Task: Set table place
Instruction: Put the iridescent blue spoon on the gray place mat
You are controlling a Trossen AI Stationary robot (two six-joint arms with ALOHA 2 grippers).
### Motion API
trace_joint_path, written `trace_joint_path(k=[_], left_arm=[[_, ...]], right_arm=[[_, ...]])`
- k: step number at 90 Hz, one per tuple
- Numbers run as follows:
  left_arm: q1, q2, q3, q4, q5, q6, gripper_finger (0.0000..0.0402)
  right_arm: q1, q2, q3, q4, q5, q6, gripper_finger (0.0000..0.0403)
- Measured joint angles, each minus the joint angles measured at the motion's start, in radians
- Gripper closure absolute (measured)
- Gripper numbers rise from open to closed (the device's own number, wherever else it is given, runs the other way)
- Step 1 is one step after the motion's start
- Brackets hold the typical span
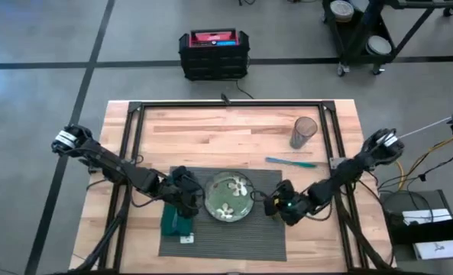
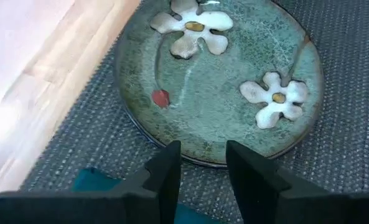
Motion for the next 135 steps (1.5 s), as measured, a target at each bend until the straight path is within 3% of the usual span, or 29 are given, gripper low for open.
trace_joint_path(k=[15,30,55,90,122,135], left_arm=[[0.000,0.000,0.000,0.000,0.002,0.000,0.0287],[0.000,0.000,0.000,-0.001,0.002,0.000,0.0287],[0.000,0.000,0.000,0.002,0.002,0.000,0.0287],[0.000,0.000,0.000,0.008,0.002,0.000,0.0287],[0.000,0.000,0.000,0.008,0.002,0.000,0.0287],[0.000,0.000,0.000,0.009,0.002,0.000,0.0287]], right_arm=[[0.024,0.006,-0.010,-0.002,0.012,0.100,0.0403],[0.049,-0.040,-0.024,-0.052,0.088,0.162,0.0403],[0.071,-0.020,-0.057,-0.127,0.167,0.426,0.0403],[0.063,-0.016,-0.054,-0.171,0.145,0.453,0.0399],[0.067,-0.024,-0.055,-0.231,0.147,0.347,0.0294],[0.067,-0.075,-0.058,-0.285,0.099,0.255,0.0255]])
